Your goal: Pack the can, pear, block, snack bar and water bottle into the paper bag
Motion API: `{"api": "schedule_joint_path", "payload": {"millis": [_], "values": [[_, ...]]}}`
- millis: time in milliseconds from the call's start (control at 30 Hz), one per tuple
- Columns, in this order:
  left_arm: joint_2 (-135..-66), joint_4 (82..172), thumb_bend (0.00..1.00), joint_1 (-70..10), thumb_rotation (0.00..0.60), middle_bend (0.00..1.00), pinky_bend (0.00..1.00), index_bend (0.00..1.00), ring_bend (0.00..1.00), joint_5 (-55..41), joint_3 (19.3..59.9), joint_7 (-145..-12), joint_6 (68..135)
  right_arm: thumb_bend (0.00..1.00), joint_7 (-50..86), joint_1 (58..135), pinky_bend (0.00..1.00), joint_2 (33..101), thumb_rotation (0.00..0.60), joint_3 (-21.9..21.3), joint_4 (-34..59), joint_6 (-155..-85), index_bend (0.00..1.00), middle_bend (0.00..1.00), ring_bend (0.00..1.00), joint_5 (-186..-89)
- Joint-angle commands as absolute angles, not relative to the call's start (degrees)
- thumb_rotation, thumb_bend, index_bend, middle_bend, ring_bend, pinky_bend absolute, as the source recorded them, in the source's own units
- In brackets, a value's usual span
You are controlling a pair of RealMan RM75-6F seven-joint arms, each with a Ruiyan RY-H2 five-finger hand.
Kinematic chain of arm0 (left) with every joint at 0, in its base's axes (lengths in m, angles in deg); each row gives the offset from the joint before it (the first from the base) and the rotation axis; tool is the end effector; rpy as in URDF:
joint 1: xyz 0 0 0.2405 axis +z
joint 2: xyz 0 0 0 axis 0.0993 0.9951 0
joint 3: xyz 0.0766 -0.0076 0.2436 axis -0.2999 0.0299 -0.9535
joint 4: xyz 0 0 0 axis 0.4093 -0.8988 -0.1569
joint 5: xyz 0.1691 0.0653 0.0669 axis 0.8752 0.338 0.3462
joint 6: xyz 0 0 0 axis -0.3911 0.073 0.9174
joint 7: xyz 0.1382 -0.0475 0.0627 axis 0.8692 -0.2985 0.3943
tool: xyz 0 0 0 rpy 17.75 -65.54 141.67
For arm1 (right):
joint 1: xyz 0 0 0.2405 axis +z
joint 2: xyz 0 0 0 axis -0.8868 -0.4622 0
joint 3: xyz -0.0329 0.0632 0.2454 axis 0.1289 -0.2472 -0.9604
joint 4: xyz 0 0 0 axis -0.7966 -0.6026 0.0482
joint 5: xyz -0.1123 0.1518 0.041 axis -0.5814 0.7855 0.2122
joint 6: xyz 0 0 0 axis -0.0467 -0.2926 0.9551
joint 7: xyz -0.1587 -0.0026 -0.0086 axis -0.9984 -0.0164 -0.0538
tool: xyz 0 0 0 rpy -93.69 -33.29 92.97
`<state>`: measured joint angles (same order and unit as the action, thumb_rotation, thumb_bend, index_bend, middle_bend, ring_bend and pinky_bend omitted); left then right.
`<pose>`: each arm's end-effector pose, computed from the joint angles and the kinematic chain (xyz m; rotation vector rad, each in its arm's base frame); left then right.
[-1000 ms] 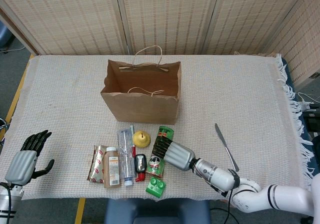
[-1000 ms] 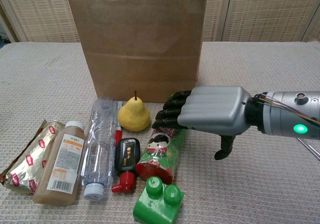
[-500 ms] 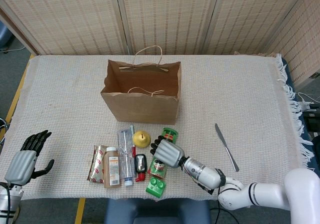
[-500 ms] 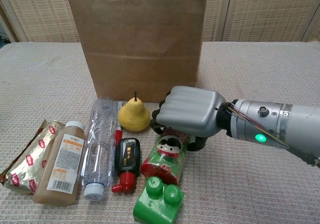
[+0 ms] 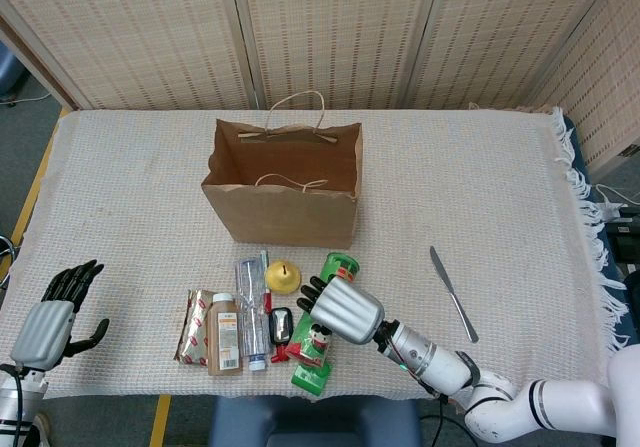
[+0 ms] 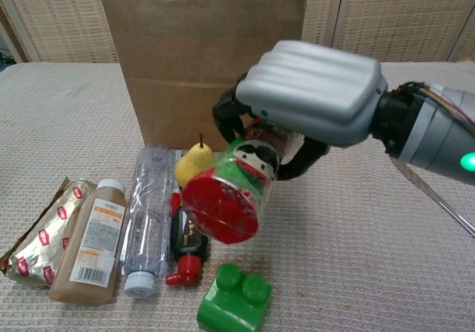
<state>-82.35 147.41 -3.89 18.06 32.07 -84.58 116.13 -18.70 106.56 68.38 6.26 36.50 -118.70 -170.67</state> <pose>-0.2930 0.2102 0.1473 -1.4773 -1.0569 -0.9652 -0.0534 -0.2701 0.0086 2.1971 -0.1188 1.1737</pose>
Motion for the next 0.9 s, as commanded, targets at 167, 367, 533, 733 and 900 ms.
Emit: {"api": "schedule_joint_path", "payload": {"millis": [167,367,533,733,900], "values": [[-82.7,147.2,0.37,-3.8,0.600,0.00,0.05,0.00,0.00,17.8,32.3,-84.3,116.4,0.34,-15.7,107.0,0.83,73.4,0.600,-4.3,38.8,-131.8,0.85,0.68,0.72,-176.7],[-82.9,147.1,0.37,-3.6,0.600,0.00,0.05,0.00,0.00,18.3,32.1,-84.4,116.8,0.34,-17.7,111.1,0.83,83.9,0.600,-14.4,31.0,-137.3,0.81,0.68,0.72,-173.4],[-82.7,147.2,0.37,-3.7,0.600,0.00,0.05,0.00,0.00,18.8,31.8,-84.8,116.7,0.34,-20.1,115.4,0.83,89.6,0.600,-20.5,22.8,-137.3,0.81,0.68,0.72,-168.1],[-82.5,147.4,0.37,-3.7,0.600,0.00,0.05,0.00,0.00,19.1,31.5,-85.3,116.5,0.34,-21.6,121.4,0.83,95.0,0.600,-27.5,14.1,-136.8,0.80,0.68,0.72,-160.7],[-82.4,147.4,0.37,-3.8,0.600,0.00,0.05,0.00,0.00,19.2,31.4,-85.6,116.2,0.34,-23.0,125.0,0.83,97.5,0.600,-30.3,9.5,-136.7,0.79,0.68,0.72,-156.1]]}}
